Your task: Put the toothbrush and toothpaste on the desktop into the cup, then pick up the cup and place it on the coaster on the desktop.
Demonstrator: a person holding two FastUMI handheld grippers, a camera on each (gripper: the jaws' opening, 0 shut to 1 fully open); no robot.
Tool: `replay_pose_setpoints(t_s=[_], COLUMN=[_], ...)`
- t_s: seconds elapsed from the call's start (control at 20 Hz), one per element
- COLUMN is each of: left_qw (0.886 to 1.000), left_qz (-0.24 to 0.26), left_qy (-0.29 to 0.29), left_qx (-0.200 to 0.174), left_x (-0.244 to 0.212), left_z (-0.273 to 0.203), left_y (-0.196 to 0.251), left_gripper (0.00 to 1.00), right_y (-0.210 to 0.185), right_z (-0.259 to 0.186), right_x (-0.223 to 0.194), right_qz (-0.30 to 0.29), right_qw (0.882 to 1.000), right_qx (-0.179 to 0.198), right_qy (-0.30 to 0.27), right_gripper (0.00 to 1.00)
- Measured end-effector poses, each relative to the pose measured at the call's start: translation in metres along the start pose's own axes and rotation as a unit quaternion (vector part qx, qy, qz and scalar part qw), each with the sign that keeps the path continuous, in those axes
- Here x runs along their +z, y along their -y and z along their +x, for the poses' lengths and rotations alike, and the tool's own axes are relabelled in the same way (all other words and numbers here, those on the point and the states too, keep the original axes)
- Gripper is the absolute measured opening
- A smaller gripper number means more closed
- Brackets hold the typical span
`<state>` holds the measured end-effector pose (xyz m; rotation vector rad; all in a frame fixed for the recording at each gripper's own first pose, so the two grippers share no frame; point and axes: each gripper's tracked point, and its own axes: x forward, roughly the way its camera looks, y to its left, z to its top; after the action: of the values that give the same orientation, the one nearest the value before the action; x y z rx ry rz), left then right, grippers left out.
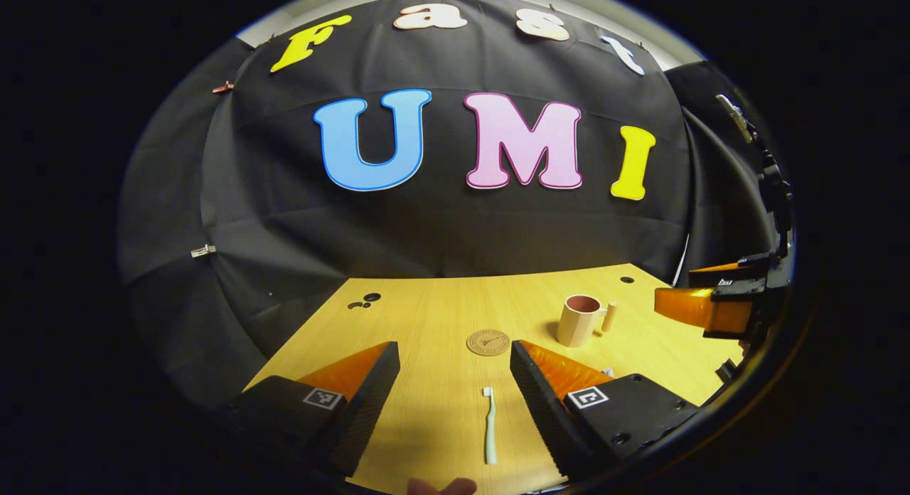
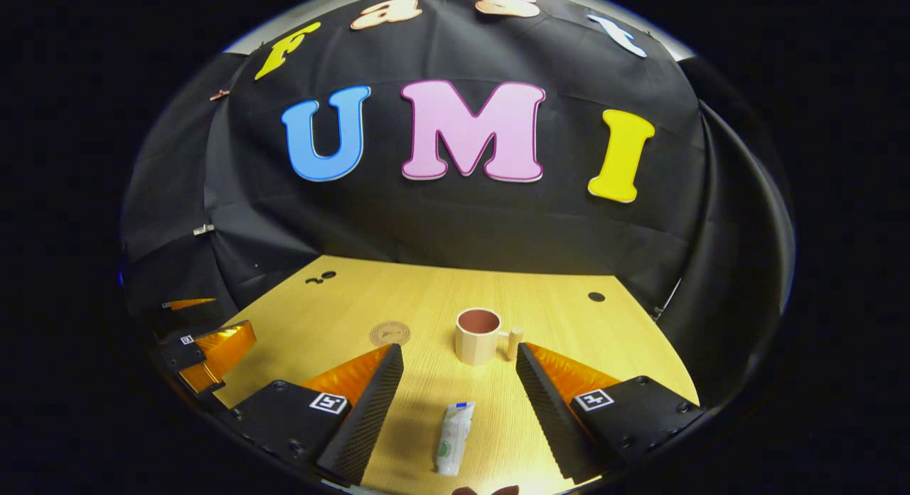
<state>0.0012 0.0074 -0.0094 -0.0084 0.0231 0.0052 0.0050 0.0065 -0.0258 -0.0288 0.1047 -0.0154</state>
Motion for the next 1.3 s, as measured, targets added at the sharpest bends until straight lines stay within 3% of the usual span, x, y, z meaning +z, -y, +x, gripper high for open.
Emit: replay_pose_setpoints(t_s=[0.25, 0.5, 0.85, 1.05, 1.25, 1.3], left_qw=[1.0, 0.999, 0.998, 0.998, 0.998, 0.998], left_qz=[-0.007, -0.015, -0.024, -0.004, -0.008, -0.01], left_qy=[-0.013, -0.033, -0.057, -0.054, -0.058, -0.06], left_qx=[0.002, 0.003, 0.008, 0.019, 0.026, 0.028], left_x=[-0.017, -0.038, -0.063, -0.07, -0.078, -0.08], left_z=[0.0, 0.003, 0.013, 0.022, 0.027, 0.028], left_y=[-0.007, -0.01, -0.014, -0.025, -0.032, -0.033], left_gripper=[0.99, 0.99, 0.99, 0.99, 0.99, 0.99], right_y=[-0.009, -0.018, -0.01, -0.005, -0.003, -0.004], right_z=[0.01, 0.026, 0.054, 0.071, 0.076, 0.078], right_x=[-0.032, -0.08, -0.146, -0.177, -0.201, -0.205], right_qz=[-0.023, -0.034, -0.081, -0.106, -0.091, -0.085], right_qw=[0.997, 0.983, 0.952, 0.932, 0.916, 0.914], right_qx=[0.001, 0.009, -0.013, -0.025, -0.034, -0.034], right_qy=[-0.079, -0.179, -0.294, -0.345, -0.389, -0.396], right_gripper=[0.98, 0.97, 0.98, 0.9, 0.87, 0.81])
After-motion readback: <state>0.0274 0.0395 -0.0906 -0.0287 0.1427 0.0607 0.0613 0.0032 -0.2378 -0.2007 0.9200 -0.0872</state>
